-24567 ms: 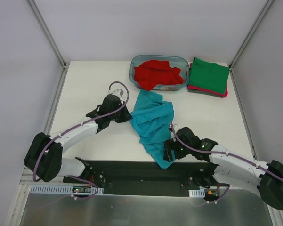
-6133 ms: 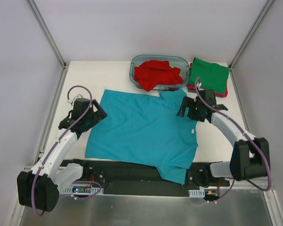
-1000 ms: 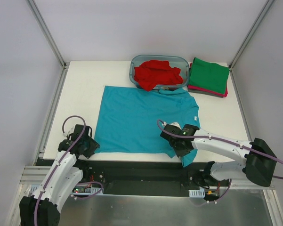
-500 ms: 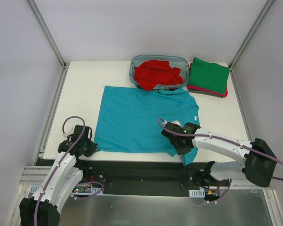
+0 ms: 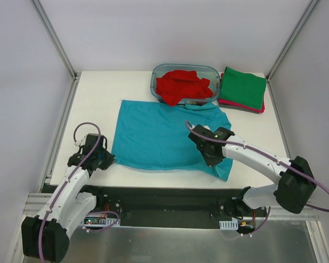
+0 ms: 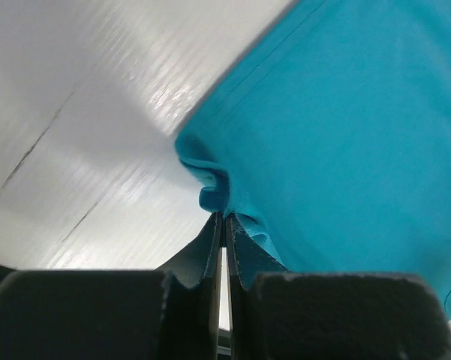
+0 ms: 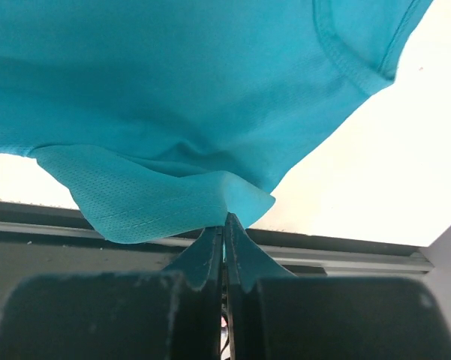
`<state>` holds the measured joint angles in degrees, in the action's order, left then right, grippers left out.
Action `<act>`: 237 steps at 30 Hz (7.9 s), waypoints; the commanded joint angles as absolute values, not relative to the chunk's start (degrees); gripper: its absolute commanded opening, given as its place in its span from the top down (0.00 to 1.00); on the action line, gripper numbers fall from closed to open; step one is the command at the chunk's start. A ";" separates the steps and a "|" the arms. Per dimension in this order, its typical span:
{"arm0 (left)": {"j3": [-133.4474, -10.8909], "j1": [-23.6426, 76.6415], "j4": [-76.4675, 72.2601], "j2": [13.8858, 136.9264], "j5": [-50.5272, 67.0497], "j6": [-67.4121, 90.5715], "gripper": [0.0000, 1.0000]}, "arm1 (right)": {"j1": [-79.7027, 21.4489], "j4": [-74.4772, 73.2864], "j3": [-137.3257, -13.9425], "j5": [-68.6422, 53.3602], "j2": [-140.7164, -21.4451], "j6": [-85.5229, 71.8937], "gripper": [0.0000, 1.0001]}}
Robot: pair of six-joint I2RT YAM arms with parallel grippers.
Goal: Fold and stack the t-shirts
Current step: Grap the side of the flattened tshirt closest away from the robot with both arms, then fold the flattened tshirt in 1/3 of the way, then grap the side of the flattened tshirt furthest away from the robot with both arms
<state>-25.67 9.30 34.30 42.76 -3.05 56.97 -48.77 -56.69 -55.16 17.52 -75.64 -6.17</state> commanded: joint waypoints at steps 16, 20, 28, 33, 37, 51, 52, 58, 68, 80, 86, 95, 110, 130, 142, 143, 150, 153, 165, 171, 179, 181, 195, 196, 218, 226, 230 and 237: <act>-39.98 8.96 21.45 64.68 -8.61 51.15 1.00 | -39.47 -60.73 -80.06 30.14 -98.43 5.45 0.98; -42.18 8.96 20.83 68.11 -10.36 50.71 1.00 | -38.06 -60.73 -83.40 30.93 -102.56 7.64 0.95; -46.22 8.88 20.39 75.93 -13.18 50.10 0.94 | -36.39 -56.79 -89.47 37.69 -110.47 13.97 0.91; -48.51 8.88 20.48 79.71 -11.96 49.04 0.52 | -37.35 -38.07 -84.91 45.06 -112.40 34.16 0.91; -48.08 8.88 20.48 78.49 -11.43 48.96 0.31 | -38.67 -34.20 -85.34 51.41 -115.22 41.65 0.91; -46.58 9.05 18.99 68.29 -0.29 45.01 0.01 | -36.66 -38.39 -78.06 48.53 -99.69 15.52 0.04; -46.41 9.14 17.77 68.73 2.61 44.30 0.01 | -35.69 -39.71 -76.22 45.38 -97.23 10.42 0.04; -48.51 12.65 13.10 79.26 15.02 40.44 0.01 | -26.74 -32.36 -57.07 8.32 -83.51 -6.31 0.04; -45.18 14.24 11.60 86.04 10.99 39.55 0.01 | -11.70 -24.97 -45.88 -11.06 -78.83 -6.42 0.06; -42.89 13.01 12.30 87.28 8.97 37.97 0.01 | -8.18 -23.99 -49.48 -14.50 -85.34 -4.40 0.31; -42.98 12.75 13.01 86.22 7.65 37.44 0.01 | -6.86 -25.66 -48.69 -12.92 -83.06 -3.96 0.41; -43.24 12.48 13.97 86.92 6.07 36.83 0.01 | -4.75 -27.33 -46.41 -18.71 -81.21 -0.44 0.44; -43.51 12.39 14.85 86.13 4.04 35.68 0.01 | -2.81 -27.51 -43.42 -13.71 -81.03 -0.44 0.71; -43.60 12.39 16.61 85.87 3.60 34.54 0.01 | -2.81 -31.11 -50.80 -5.47 -82.52 3.34 0.99; -42.63 12.39 16.96 84.64 6.24 34.28 0.01 | -3.16 -29.70 -52.21 -2.55 -81.67 3.69 0.36; -42.54 12.39 16.88 84.46 6.33 34.28 0.01 | -3.25 -29.88 -52.21 -3.42 -79.48 3.26 0.31; -42.19 12.39 17.05 83.76 6.94 34.10 0.01 | -4.39 -28.57 -51.07 -22.73 -70.84 1.76 0.04; -42.36 12.39 16.96 83.76 7.21 34.19 0.01 | -8.77 -25.76 -49.14 -26.45 -71.01 0.27 0.01; -41.05 12.39 17.40 82.27 5.01 34.36 0.01 | -12.66 -25.13 -51.86 -12.83 -89.37 -0.44 0.00; -36.05 12.39 18.28 77.45 5.36 37.97 0.01 | -12.75 -26.10 -42.74 -13.37 -84.57 -5.35 0.04; -23.13 12.39 20.56 63.56 7.03 43.24 0.01 | -13.18 -31.90 -31.39 -13.00 -69.71 -10.37 0.04; -20.06 12.48 21.44 59.78 7.91 44.29 0.01 | -13.53 -32.95 -29.80 -13.27 -66.99 -11.51 0.04; -14.50 12.92 34.35 36.75 6.17 52.90 0.01 | -14.24 -36.12 -29.79 -8.62 -58.89 -10.11 0.04; -14.50 13.62 36.28 35.17 4.15 54.56 0.01 | -14.33 -36.65 -30.32 -8.00 -58.97 -10.02 0.04; -45.32 15.12 32.88 51.27 -13.26 46.15 0.01 | -13.89 -16.55 -47.10 -9.58 -59.92 -3.27 0.04; -64.23 8.97 30.24 81.88 -6.16 38.33 0.01 | -13.89 -3.18 -59.32 -8.69 -84.08 3.25 0.04; -71.18 5.99 30.23 91.47 -6.78 37.35 0.06 | -13.89 2.28 -63.88 -12.03 -93.14 2.81 0.04; -75.85 2.46 30.24 100.80 -5.10 36.74 0.12 | -13.71 9.49 -67.32 -12.57 -103.35 4.04 0.04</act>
